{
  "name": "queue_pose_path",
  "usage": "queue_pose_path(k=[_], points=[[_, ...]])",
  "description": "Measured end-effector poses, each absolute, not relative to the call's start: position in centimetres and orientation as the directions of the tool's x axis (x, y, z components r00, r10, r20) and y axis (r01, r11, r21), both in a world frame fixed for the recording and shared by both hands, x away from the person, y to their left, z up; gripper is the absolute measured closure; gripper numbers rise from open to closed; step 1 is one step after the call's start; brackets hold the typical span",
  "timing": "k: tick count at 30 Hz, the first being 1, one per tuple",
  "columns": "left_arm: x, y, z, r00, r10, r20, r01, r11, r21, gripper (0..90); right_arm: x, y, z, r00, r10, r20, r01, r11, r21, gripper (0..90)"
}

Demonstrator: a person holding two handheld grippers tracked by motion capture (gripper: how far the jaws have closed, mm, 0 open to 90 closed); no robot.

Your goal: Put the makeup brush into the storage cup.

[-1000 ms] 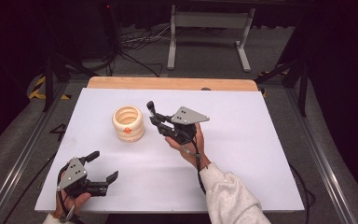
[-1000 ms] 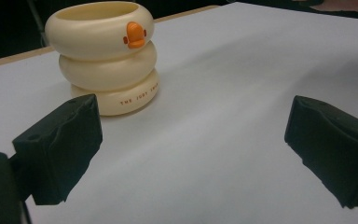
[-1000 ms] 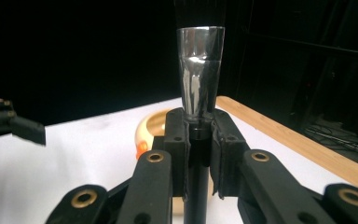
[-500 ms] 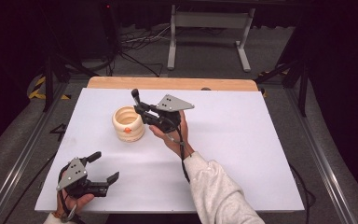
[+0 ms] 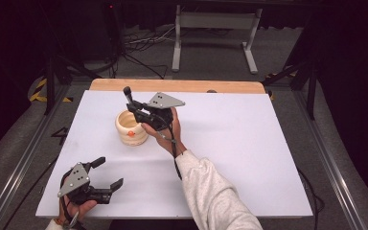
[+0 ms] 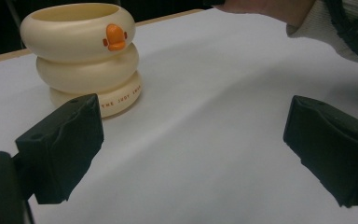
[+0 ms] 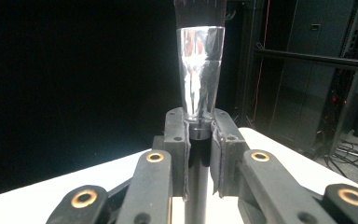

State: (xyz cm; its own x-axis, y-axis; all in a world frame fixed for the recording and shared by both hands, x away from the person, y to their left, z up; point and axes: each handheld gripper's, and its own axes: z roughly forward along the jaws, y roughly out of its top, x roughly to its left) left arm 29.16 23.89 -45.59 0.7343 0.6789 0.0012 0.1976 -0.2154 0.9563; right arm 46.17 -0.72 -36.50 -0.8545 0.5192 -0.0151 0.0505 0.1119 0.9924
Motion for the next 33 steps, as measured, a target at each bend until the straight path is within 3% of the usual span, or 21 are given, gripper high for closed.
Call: queue_pose_path(k=[33], points=[[28.9, 24.4, -45.6, 0.727, 0.687, -0.014, 0.212, -0.204, 0.956, 5.7, 47.6, 0.0, -41.5, -0.833, 0.553, 0.026, 0.123, 0.141, 0.982, 79.4]])
